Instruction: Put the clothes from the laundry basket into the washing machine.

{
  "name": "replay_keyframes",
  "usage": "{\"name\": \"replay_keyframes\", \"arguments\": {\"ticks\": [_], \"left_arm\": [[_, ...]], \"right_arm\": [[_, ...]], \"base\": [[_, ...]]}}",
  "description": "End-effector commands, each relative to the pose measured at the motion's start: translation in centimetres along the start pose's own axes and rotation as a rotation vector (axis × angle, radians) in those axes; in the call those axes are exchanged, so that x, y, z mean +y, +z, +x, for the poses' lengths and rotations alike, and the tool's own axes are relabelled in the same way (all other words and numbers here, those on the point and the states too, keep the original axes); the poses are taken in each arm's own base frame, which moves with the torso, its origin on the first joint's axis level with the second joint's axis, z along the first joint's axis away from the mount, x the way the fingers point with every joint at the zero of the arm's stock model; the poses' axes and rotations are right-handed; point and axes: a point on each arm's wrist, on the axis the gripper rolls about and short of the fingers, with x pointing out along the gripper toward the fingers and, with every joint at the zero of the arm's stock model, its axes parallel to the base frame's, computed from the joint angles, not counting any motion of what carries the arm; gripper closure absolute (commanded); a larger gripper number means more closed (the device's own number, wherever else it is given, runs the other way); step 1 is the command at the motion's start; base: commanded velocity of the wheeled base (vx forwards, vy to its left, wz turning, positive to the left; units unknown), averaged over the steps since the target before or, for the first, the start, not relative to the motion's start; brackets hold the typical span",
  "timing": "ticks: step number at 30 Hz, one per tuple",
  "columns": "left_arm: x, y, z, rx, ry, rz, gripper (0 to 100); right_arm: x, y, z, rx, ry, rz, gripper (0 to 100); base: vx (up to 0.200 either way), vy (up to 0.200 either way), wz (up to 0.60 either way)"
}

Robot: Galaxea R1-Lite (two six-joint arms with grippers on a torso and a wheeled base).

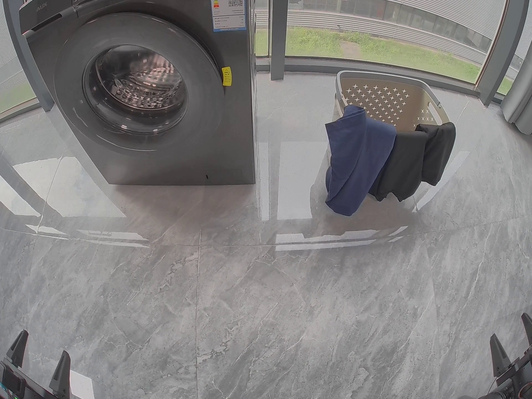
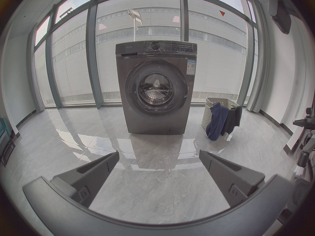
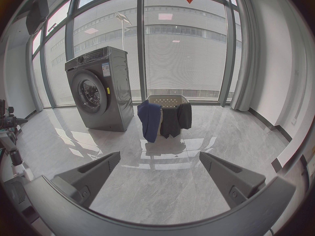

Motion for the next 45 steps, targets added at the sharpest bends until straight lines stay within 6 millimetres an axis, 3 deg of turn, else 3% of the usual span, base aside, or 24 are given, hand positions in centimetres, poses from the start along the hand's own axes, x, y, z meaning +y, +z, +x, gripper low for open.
{"name": "replay_keyframes", "arguments": {"ticks": [1, 28, 40, 45], "left_arm": [[0.01, -0.54, 0.01, 0.004, 0.003, 0.001, 0], [0.01, -0.52, 0.01, 0.002, 0.001, 0.001, 0], [0.0, -0.52, 0.01, 0.002, -0.002, -0.001, 0], [0.01, -0.52, 0.01, 0.002, 0.0, -0.002, 0]], "right_arm": [[0.0, -0.48, 0.0, -0.001, 0.001, -0.002, 0], [0.0, -0.49, 0.0, 0.001, 0.002, 0.0, 0], [0.0, -0.49, 0.0, 0.001, 0.002, -0.002, 0], [0.0, -0.49, 0.0, 0.001, 0.001, -0.002, 0]], "base": [[0.0, -0.2, 0.0], [0.0, -0.2, 0.0], [0.0, 0.0, 0.0], [0.0, -0.2, 0.0]]}}
